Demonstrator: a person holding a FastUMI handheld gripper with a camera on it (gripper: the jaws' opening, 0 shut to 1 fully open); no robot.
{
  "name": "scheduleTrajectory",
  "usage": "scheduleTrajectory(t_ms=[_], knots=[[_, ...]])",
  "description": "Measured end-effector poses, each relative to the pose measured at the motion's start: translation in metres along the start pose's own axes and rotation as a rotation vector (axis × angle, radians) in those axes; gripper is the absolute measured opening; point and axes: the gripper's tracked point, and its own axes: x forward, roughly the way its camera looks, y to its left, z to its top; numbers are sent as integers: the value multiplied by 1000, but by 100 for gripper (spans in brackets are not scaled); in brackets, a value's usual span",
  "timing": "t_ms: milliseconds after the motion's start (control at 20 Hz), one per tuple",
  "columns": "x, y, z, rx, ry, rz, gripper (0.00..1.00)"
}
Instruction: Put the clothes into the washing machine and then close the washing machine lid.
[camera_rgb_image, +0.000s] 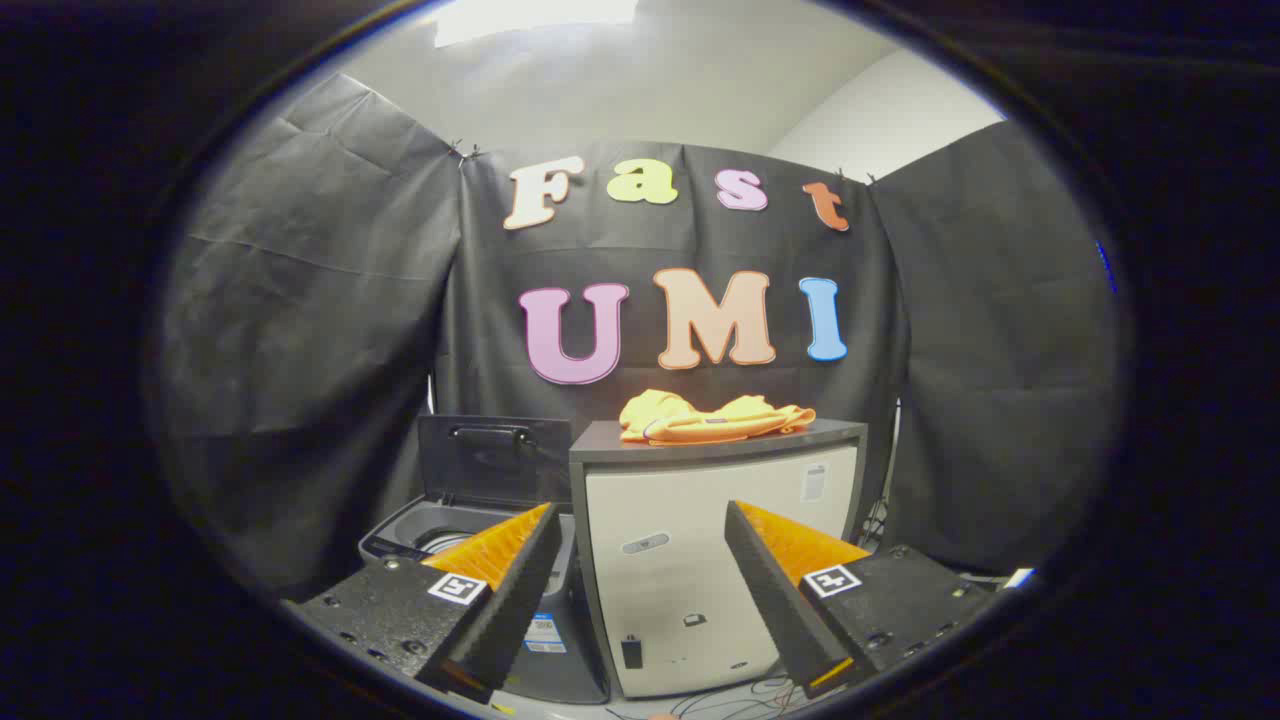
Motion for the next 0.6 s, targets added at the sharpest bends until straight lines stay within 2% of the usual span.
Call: scheduleTrajectory(t_ms=[300, 600], knots=[[5, -3, -12, 44, 37, -7, 99], [12, -8, -21, 32, 65, -17, 96]])
